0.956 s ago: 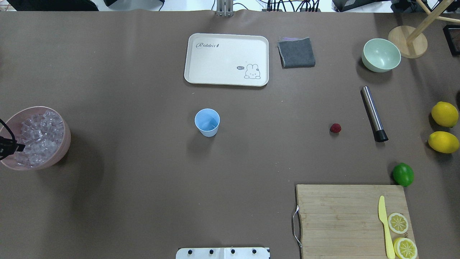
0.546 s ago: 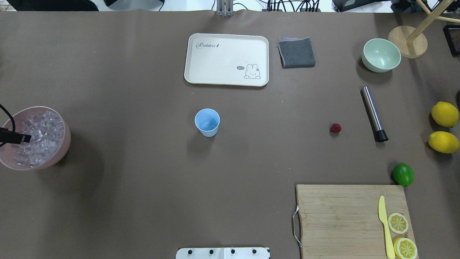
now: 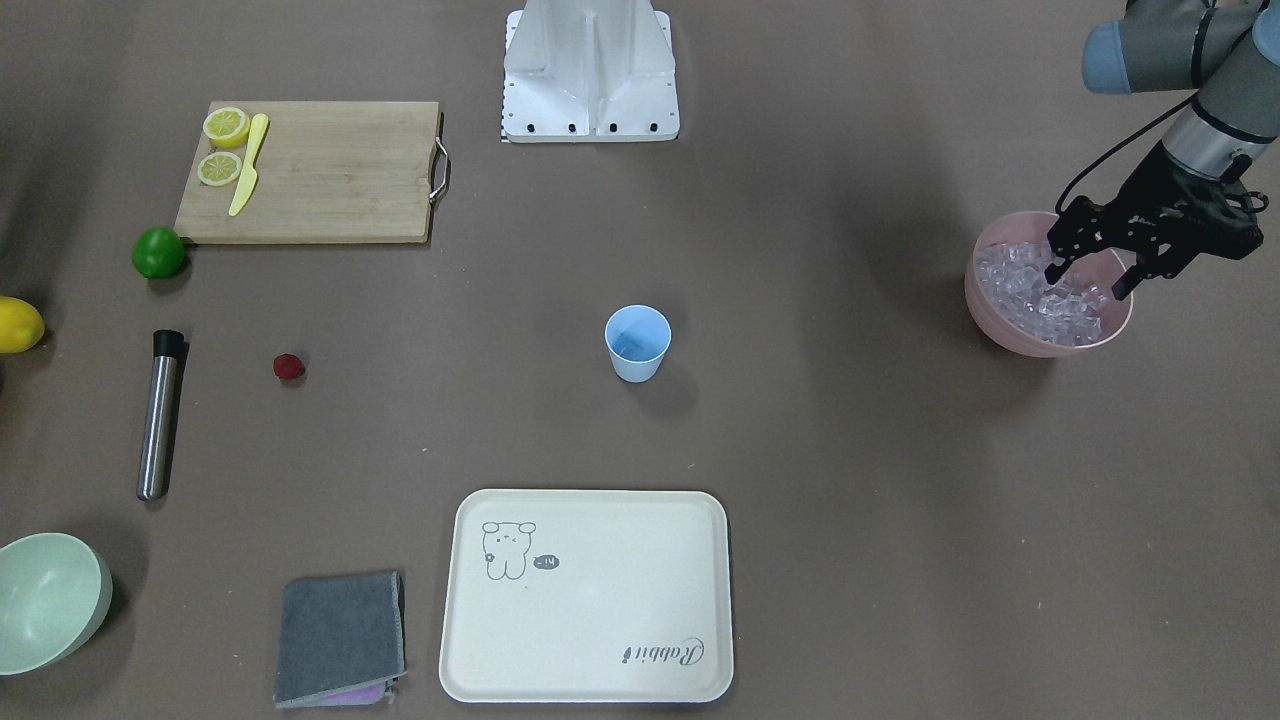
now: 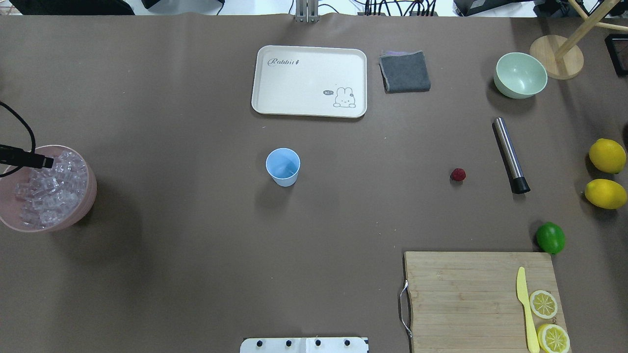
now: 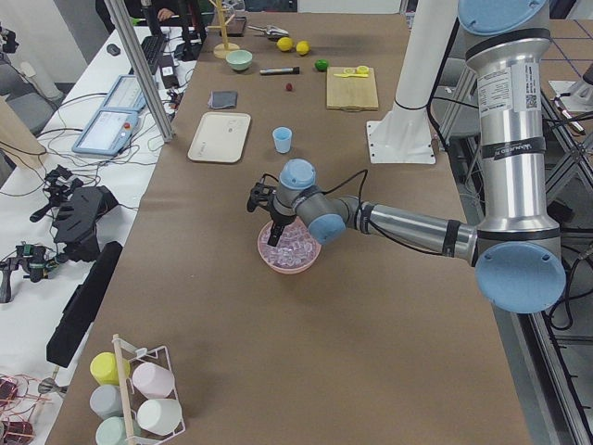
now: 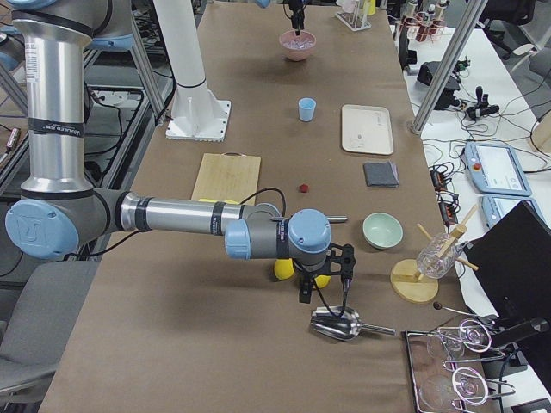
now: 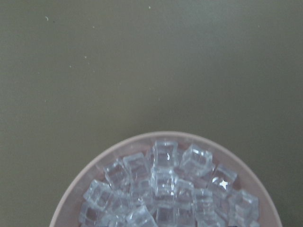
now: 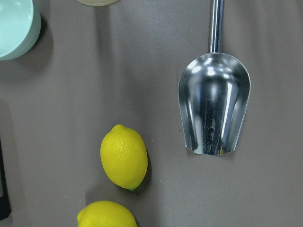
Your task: Mash ice and strawberries in cup
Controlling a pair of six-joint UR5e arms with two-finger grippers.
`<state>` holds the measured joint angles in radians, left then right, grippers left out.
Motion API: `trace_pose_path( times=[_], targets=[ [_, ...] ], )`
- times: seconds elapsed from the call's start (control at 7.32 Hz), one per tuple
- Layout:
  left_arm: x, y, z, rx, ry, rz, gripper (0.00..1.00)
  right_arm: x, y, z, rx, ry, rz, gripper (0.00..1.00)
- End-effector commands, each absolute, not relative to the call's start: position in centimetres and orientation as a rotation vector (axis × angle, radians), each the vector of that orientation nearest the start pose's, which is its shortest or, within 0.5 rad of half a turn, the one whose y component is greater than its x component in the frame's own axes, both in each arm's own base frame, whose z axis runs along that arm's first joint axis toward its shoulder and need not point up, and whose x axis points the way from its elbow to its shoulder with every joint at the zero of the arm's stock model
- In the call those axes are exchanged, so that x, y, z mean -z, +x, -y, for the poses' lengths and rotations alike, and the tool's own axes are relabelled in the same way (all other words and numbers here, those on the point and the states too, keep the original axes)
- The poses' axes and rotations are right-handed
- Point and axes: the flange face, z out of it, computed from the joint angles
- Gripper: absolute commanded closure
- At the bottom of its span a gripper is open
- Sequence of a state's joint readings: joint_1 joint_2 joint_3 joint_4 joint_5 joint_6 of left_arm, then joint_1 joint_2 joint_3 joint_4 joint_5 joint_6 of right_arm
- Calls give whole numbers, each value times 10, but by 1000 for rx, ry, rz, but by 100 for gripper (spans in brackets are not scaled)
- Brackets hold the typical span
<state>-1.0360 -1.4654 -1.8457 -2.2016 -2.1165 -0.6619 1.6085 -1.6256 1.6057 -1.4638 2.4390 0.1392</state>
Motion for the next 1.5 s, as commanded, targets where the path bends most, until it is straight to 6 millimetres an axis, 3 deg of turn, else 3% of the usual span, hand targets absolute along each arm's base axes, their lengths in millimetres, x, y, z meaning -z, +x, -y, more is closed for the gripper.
trace_pose_path(
  times=[0.0,0.41,1.23,1.37],
  targets=[
    [-480,188,484,-82,361,-809,13,-651,75,472,-136,32,871,0],
    [-517,197,497,-130,339,-750,13,-652,75,471,-141,29,873,0],
    [-510,197,490,-127,338,-764,10,-656,75,470,-141,23,871,0],
    [-522,198,482,-132,321,-754,9,-659,75,470,-144,16,871,0]
  ],
)
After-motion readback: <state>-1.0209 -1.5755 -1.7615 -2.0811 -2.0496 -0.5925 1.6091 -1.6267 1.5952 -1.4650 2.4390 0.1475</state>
